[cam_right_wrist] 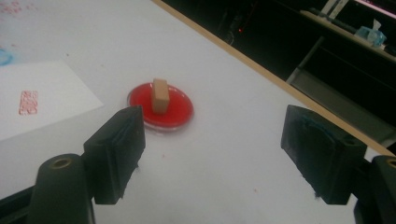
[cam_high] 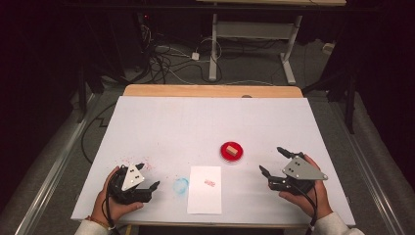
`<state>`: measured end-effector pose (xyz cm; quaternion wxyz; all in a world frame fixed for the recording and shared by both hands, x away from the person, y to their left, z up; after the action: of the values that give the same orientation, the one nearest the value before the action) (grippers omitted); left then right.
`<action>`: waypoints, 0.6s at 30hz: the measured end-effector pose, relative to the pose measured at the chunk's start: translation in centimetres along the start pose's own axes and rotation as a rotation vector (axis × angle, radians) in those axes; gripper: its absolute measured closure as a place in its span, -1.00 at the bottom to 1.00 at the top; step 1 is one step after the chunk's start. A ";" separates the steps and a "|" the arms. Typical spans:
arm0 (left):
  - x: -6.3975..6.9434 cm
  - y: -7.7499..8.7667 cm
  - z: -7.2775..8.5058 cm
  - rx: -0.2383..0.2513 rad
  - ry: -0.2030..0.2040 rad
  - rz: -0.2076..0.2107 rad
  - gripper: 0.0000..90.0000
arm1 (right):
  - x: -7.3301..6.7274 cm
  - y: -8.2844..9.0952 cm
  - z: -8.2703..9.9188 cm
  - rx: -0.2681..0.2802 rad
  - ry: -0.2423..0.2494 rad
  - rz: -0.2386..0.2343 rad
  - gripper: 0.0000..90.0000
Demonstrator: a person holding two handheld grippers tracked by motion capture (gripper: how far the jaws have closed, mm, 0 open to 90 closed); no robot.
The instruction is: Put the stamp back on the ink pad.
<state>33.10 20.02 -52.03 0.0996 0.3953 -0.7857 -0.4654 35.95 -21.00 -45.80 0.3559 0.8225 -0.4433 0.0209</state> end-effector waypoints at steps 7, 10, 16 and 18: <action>0.1 -0.1 -0.1 0.001 -0.019 -0.008 -0.54 | 0.7 -0.1 2.8 -0.041 -0.042 0.017 -0.49; 0.2 -0.1 0.0 0.000 -0.009 0.002 -0.54 | 0.9 -0.2 4.0 -0.056 -0.084 -0.009 -0.49; 0.3 0.1 0.0 0.001 -0.026 -0.012 -0.54 | 1.0 -0.2 4.9 -0.078 -0.091 -0.012 -0.48; 0.4 0.2 -0.1 0.010 -0.025 -0.015 -0.54 | 0.9 -0.2 4.8 -0.075 -0.088 -0.012 -0.49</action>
<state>32.76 19.73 -51.87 0.0844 0.3960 -0.7860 -0.4671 35.30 -24.46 -49.24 0.3669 0.8113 -0.4540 -0.0339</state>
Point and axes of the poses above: each handheld gripper's, and its own axes: y roughly backward along the jaws, z roughly out of its underside, x roughly to its right, the point moved 7 cm from there along -y, roughly forward along the jaws, and after that the axes turned 14 degrees about -x, right-handed, at the moved point
